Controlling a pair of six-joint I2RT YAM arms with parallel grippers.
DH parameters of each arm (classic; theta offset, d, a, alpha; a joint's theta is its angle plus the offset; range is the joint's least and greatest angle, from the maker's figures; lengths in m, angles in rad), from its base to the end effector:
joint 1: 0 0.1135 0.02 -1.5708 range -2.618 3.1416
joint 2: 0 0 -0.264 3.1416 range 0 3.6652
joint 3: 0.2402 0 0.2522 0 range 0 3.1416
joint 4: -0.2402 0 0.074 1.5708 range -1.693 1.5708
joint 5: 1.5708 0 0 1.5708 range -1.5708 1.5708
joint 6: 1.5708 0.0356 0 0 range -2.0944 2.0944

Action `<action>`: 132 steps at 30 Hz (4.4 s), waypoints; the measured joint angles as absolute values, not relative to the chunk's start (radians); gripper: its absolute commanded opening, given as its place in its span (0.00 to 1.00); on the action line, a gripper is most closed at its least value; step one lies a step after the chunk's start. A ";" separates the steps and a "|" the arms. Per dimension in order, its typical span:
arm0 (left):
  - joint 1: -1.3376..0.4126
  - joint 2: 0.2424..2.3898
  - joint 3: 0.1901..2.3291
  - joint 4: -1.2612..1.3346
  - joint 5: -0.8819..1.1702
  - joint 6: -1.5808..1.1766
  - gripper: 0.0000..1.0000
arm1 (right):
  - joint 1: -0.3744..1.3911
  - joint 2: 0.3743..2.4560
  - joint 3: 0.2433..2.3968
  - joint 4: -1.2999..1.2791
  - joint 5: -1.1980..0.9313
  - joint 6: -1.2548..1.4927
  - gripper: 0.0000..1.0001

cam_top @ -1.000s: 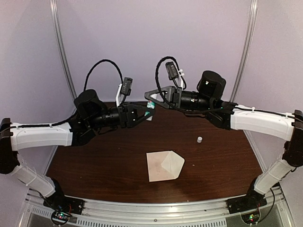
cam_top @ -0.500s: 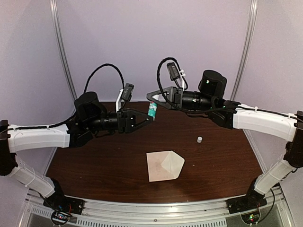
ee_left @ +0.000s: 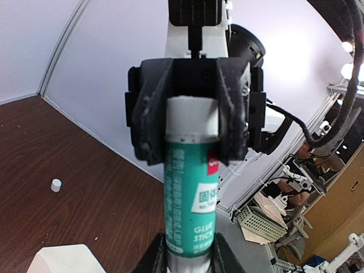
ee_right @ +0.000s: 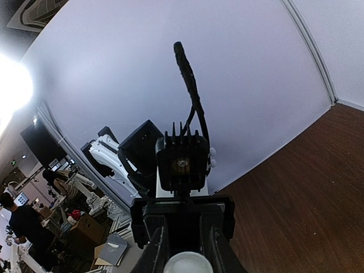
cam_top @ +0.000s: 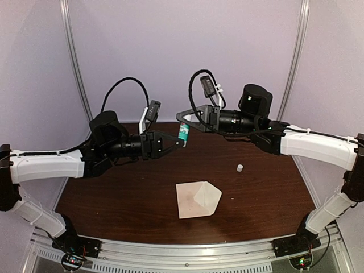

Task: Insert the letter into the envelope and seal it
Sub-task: Pass from the right arm to the left, then unscrew the solid glue.

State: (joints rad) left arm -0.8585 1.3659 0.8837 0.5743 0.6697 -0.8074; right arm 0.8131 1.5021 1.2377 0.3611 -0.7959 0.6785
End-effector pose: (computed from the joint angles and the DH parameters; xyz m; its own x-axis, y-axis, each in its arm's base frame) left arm 0.1876 -0.2511 0.3209 -0.6790 -0.0803 -0.7297 0.7330 -0.0195 -0.6800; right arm 0.2237 0.2735 0.3803 -0.5741 0.0322 -0.8182 -0.8178 -0.0719 0.5710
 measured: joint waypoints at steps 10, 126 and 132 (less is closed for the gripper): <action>-0.859 1.366 0.883 0.531 0.609 -0.777 0.08 | 0.814 1.499 1.268 0.241 -0.714 0.628 0.00; -0.874 1.369 0.965 0.170 0.335 -0.587 0.05 | 0.854 1.358 1.250 -0.102 -0.381 0.566 0.72; -0.871 1.304 0.970 0.168 0.406 -0.588 0.05 | 0.829 1.234 1.180 0.014 -0.475 0.588 0.84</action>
